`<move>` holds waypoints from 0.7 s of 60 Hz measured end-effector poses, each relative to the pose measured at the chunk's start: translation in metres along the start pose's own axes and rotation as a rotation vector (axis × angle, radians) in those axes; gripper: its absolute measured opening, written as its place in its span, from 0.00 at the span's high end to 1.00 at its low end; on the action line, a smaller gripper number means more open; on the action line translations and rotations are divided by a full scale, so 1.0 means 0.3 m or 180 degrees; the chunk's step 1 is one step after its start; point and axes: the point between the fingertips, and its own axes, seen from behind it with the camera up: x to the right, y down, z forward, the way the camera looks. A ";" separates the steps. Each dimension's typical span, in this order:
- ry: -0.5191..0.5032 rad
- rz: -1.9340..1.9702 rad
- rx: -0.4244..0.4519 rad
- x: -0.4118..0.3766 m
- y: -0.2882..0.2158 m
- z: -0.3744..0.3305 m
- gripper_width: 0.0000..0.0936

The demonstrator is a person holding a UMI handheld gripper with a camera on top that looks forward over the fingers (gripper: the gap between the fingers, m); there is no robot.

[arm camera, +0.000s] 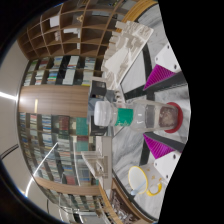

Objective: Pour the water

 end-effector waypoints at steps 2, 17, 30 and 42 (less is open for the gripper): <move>0.0041 0.0001 0.0005 0.004 -0.012 -0.044 0.10; 0.0167 0.0069 -0.0212 -0.010 -0.043 -0.520 0.08; 0.0153 0.0102 -0.0375 -0.063 -0.019 -0.977 0.08; 0.0204 0.0122 -0.0364 -0.072 -0.003 -1.265 0.09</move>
